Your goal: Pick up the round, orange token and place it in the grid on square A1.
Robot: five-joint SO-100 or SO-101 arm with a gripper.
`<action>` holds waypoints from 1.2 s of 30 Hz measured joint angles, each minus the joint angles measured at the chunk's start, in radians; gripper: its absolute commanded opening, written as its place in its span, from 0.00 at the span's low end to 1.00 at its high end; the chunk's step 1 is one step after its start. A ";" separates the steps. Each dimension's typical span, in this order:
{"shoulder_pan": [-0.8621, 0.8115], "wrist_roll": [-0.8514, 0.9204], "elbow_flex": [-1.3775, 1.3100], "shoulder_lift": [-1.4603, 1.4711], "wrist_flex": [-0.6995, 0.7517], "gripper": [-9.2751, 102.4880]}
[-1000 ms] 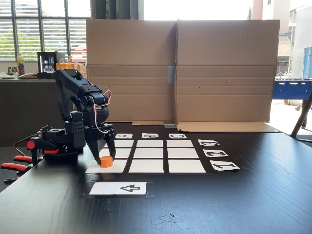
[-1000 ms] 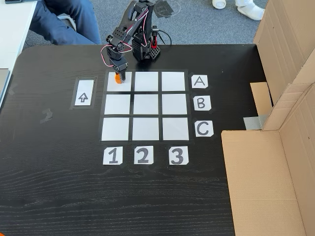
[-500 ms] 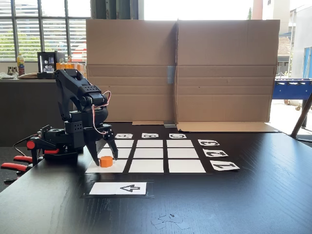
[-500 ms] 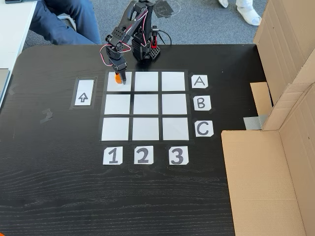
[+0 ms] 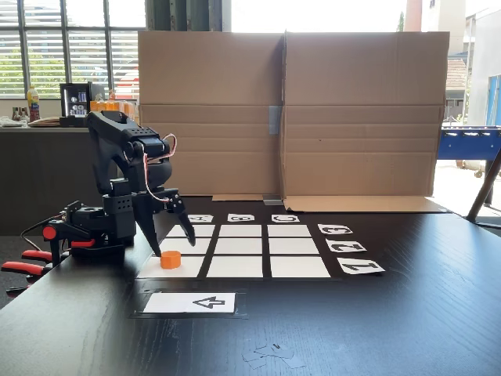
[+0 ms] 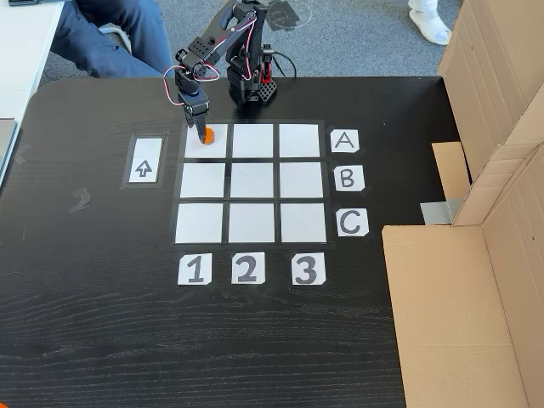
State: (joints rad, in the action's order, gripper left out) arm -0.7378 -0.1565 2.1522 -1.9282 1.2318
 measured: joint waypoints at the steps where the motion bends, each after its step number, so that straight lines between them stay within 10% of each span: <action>1: -0.009 0.000 -0.028 -0.020 0.017 0.36; 20: -0.495 0.077 -0.365 -0.506 0.155 0.37; 36: -0.908 0.121 0.183 -0.902 0.051 0.32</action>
State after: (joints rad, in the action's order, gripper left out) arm -1.6460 -0.0353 2.3347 -2.8302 1.2824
